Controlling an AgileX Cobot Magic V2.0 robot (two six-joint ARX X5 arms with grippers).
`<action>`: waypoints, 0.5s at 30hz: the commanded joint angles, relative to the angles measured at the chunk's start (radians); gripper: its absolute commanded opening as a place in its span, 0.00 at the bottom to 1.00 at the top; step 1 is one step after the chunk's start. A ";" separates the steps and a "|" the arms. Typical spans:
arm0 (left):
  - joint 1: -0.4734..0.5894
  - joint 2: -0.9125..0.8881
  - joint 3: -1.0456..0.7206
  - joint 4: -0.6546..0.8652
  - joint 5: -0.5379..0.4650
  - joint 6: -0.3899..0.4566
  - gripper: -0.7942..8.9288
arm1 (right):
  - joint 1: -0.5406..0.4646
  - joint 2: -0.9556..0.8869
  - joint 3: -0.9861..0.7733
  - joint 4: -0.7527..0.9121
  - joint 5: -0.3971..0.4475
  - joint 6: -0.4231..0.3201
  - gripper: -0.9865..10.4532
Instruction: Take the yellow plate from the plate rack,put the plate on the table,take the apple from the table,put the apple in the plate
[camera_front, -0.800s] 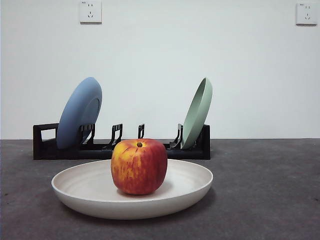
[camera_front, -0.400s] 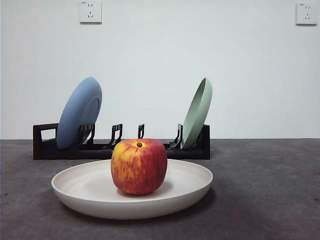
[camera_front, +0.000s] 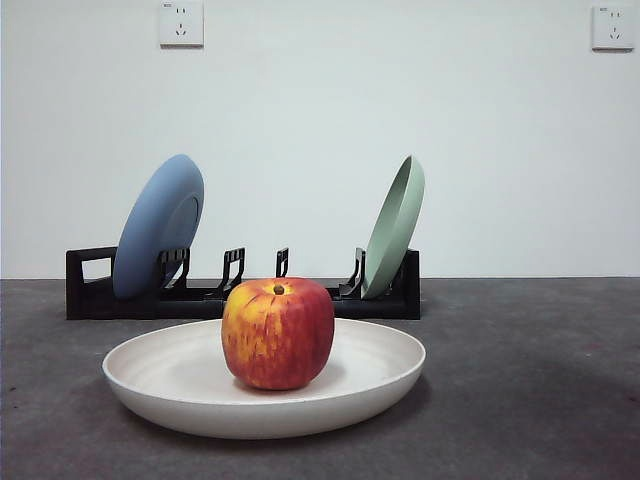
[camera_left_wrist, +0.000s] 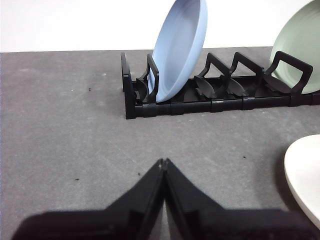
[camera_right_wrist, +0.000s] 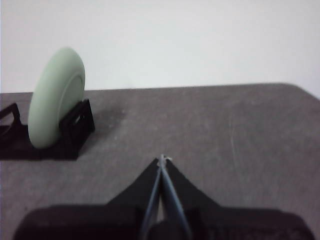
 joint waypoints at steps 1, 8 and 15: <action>0.003 0.000 -0.010 0.008 -0.003 -0.006 0.08 | -0.011 -0.003 -0.045 0.014 0.001 0.035 0.09; 0.003 0.000 -0.010 0.008 -0.002 -0.006 0.08 | -0.025 -0.003 -0.076 -0.051 0.010 0.047 0.09; 0.003 0.000 -0.010 0.008 -0.003 -0.006 0.08 | -0.024 -0.003 -0.076 -0.048 0.008 0.076 0.09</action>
